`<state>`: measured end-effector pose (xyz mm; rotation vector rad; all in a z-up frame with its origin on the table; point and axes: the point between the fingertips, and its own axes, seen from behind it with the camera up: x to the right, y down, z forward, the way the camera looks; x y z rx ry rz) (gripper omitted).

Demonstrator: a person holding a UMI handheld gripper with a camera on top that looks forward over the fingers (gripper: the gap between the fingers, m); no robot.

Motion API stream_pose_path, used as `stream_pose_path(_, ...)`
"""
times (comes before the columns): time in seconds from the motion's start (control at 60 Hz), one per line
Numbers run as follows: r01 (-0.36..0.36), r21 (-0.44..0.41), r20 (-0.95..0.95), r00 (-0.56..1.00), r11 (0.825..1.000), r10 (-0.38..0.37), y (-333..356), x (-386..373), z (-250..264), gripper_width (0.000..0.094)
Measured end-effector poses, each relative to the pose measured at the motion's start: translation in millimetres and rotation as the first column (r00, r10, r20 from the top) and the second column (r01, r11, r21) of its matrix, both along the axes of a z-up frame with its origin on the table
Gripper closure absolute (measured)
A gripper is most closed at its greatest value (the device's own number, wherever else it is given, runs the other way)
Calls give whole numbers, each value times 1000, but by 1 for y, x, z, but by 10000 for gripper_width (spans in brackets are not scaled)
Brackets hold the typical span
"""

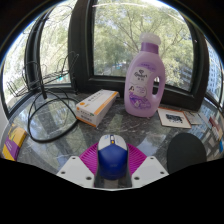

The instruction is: Arrange mouse

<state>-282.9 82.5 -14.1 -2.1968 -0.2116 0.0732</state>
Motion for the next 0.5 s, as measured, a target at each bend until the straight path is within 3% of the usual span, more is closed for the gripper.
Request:
stream_pose_path(0.1, -12, 0, -17, 1000, 1000, 12, -3, 0, 10, 575)
stream_pose_path(0.217, -46, 127, -71, 996, 991, 56, 1, -4, 90, 574)
stream_pose_path(0.317, -47, 313, -148, 984, 948, 98, -2, 14, 209, 577)
stream_pose_path(0.4, 10, 426, -200, 976, 905, 83, -2, 51, 293, 577)
stream_pose_path(0.467, 59, 449, -213, 976, 892, 43, 3, 97, 306, 579)
stream_pose_path(0.5, 76, 441, -205, 979, 894, 18, 4, 120, 301, 581)
